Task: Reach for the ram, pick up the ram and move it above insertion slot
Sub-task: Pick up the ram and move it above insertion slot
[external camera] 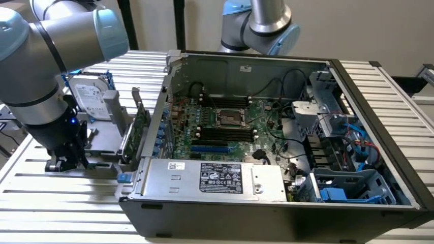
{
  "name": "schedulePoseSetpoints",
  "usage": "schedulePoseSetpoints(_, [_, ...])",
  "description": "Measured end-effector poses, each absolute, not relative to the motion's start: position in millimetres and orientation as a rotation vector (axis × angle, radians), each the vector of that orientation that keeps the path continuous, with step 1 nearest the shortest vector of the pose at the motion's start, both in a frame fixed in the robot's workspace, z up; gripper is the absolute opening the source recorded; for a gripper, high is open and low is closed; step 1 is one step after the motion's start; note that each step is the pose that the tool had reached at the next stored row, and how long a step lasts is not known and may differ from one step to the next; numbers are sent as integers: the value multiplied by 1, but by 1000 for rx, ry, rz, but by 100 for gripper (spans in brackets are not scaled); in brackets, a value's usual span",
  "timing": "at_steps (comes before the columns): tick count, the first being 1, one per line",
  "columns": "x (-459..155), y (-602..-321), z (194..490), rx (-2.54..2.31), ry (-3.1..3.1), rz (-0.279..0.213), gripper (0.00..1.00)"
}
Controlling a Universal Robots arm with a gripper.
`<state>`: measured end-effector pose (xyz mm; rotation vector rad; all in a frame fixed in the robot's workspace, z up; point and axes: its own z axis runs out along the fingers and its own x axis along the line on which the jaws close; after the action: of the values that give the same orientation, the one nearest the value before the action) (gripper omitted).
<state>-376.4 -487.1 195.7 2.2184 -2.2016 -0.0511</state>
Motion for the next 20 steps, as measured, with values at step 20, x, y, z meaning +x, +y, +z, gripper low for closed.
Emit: schedulePoseSetpoints(20, [-376, -487, 225, 2218, -2201, -52, 14])
